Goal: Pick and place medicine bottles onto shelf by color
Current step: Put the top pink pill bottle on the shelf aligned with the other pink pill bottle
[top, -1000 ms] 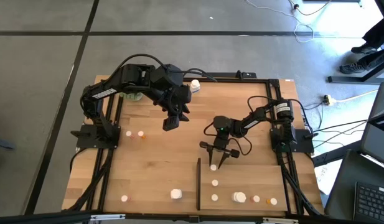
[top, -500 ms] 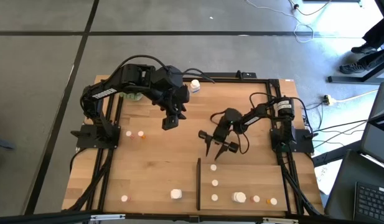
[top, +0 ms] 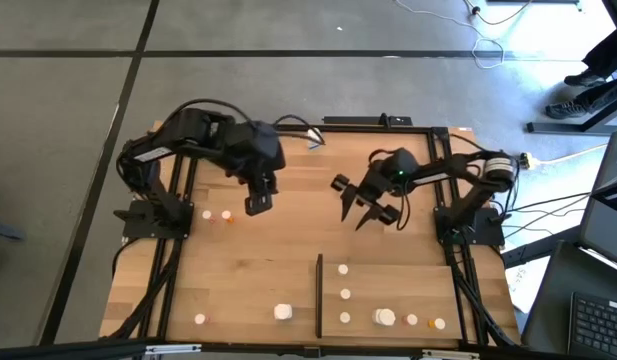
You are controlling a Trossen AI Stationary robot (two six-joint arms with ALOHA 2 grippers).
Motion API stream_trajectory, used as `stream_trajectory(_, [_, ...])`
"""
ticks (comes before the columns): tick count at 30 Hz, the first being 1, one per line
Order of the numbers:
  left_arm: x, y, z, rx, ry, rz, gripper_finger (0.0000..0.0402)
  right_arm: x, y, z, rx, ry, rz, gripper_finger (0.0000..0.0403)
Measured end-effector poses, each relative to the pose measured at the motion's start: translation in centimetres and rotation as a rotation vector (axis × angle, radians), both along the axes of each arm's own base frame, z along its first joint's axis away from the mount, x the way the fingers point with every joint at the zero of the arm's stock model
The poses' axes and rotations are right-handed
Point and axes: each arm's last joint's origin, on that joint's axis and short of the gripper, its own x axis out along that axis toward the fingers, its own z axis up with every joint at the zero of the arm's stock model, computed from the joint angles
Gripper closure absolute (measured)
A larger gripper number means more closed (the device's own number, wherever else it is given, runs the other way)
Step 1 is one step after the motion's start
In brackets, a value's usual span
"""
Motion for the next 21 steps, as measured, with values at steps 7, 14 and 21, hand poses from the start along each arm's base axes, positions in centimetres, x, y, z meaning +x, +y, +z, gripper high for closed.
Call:
stream_trajectory(7, [-3.0,-2.6,1.7,0.045,-0.074,0.054,0.0247,-1.1,-1.1,2.0,0.016,0.039,-0.088,0.0215])
stream_trajectory(14, [-4.5,-5.5,2.2,0.095,-0.126,0.032,0.0247,-1.0,-2.8,1.3,0.025,0.212,-0.417,0.0215])
stream_trajectory(21, [-5.5,-6.9,2.6,0.096,-0.155,0.003,0.0247,-0.1,-3.7,3.1,-0.149,0.552,-0.693,0.0215])
